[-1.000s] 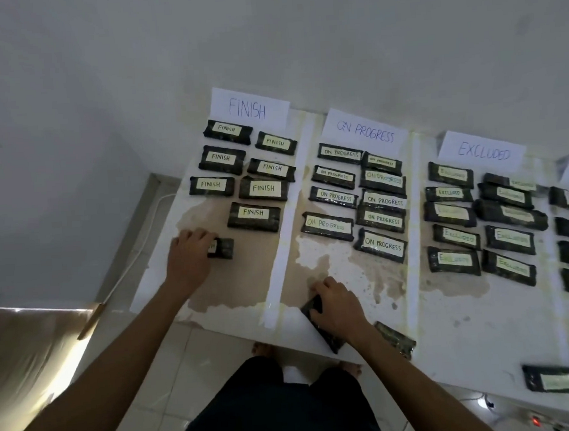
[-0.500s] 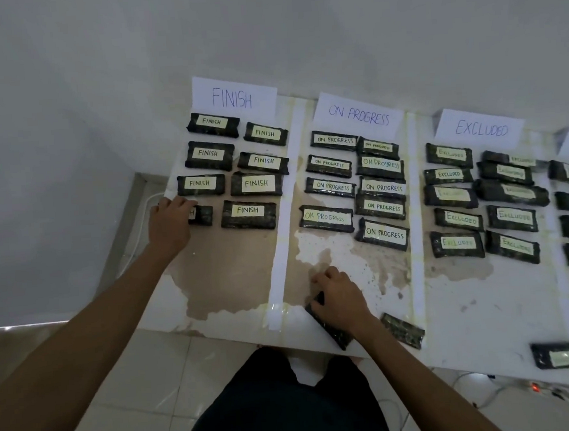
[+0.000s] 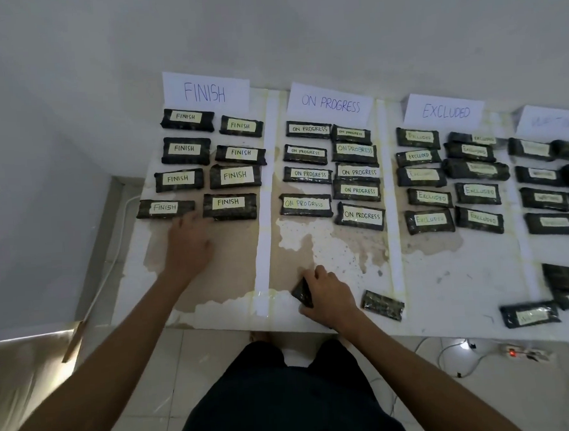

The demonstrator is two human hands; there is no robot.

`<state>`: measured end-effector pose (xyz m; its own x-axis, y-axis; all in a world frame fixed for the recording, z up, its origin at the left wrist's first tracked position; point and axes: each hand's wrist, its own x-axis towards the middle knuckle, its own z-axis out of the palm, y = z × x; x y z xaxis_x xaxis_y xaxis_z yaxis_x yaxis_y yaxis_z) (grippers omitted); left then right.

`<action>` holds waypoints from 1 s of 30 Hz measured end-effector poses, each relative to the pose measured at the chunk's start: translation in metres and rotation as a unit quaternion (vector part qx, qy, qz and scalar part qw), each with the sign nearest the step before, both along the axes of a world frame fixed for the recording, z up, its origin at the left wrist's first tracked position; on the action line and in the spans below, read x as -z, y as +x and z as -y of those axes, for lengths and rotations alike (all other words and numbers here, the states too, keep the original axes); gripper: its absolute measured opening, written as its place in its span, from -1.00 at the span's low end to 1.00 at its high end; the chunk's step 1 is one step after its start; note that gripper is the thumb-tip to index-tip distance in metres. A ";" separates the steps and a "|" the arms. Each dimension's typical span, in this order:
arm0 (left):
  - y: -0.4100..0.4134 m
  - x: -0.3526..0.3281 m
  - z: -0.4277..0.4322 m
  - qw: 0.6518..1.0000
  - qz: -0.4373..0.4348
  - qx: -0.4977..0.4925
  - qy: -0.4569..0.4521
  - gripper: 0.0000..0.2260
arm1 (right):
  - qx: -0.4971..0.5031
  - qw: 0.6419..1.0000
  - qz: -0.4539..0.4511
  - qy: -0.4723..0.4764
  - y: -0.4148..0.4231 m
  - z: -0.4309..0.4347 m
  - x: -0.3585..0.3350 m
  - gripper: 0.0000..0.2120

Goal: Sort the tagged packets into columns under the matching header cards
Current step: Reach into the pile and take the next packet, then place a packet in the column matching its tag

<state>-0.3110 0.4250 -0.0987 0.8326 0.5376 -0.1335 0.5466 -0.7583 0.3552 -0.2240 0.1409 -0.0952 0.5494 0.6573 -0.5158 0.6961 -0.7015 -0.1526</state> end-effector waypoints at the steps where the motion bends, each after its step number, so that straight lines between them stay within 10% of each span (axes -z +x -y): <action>1: -0.003 -0.001 0.019 0.999 0.008 0.004 -0.038 -0.59 | -0.007 1.000 0.007 0.003 -0.001 0.001 0.000 -0.41; 6: -0.017 -0.011 0.104 0.981 0.058 0.038 -0.182 -0.66 | 0.154 0.975 -0.118 0.112 0.017 0.007 -0.019 -0.64; 10: -0.018 -0.021 0.146 0.956 0.060 0.068 -0.277 -0.66 | 0.367 0.852 -0.293 0.230 0.036 0.023 -0.034 -0.75; 19: 0.001 -0.032 0.178 0.932 -0.003 0.035 -0.360 -0.60 | 0.447 0.771 -0.360 0.275 0.039 0.031 -0.038 -0.72; 30: 0.028 -0.036 0.202 0.968 0.023 0.128 -0.215 -0.55 | 0.555 0.659 -0.367 0.351 0.031 0.037 -0.038 -0.84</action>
<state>-0.2830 0.2228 -0.0624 0.9417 0.2162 -0.2577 0.3360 -0.6440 0.6873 -0.1932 0.1038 -0.0575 0.6647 0.2796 -0.6929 -0.6281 -0.2932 -0.7208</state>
